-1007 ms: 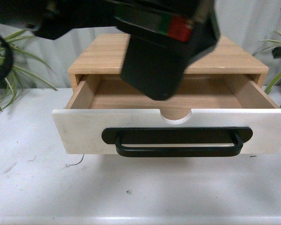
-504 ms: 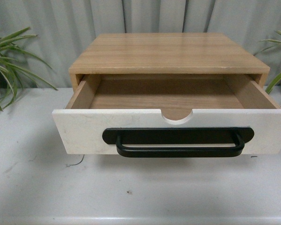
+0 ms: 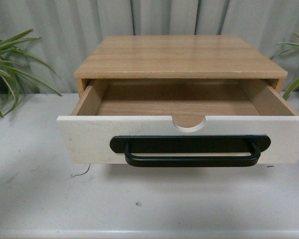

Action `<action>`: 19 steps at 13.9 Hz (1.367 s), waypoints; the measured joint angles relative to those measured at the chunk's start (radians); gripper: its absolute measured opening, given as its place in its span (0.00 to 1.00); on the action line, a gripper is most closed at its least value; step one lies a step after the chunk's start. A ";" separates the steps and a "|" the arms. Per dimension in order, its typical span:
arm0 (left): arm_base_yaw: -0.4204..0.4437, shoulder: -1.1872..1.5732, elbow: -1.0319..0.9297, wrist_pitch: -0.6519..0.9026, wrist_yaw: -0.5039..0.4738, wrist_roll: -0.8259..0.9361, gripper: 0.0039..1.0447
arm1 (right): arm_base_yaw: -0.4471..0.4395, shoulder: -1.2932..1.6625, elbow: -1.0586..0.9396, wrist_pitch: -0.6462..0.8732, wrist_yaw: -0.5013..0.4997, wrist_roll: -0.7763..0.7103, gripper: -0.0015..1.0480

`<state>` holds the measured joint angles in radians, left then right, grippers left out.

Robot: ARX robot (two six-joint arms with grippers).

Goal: Pull drawer

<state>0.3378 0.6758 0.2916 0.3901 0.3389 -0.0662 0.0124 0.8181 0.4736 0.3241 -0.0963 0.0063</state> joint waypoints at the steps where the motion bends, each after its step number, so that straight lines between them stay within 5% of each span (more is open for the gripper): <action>1: -0.050 -0.047 -0.050 -0.003 -0.047 0.031 0.47 | -0.015 -0.140 -0.116 -0.031 0.093 -0.003 0.54; 4: -0.153 -0.160 -0.139 -0.025 -0.150 0.048 0.07 | -0.017 -0.247 -0.237 0.010 0.097 -0.003 0.15; 5: -0.180 -0.198 -0.167 -0.042 -0.183 0.050 0.01 | -0.017 -0.279 -0.280 0.008 0.097 -0.008 0.01; 9: -0.337 -0.313 -0.223 -0.102 -0.331 0.051 0.01 | -0.017 -0.388 -0.362 -0.009 0.097 -0.006 0.02; 19: -0.337 -0.511 -0.282 -0.229 -0.340 0.054 0.01 | -0.017 -0.601 -0.461 -0.107 0.097 -0.006 0.02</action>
<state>0.0006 0.1646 0.0093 0.1612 -0.0006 -0.0124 -0.0048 0.2169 0.0124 0.2172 0.0006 -0.0002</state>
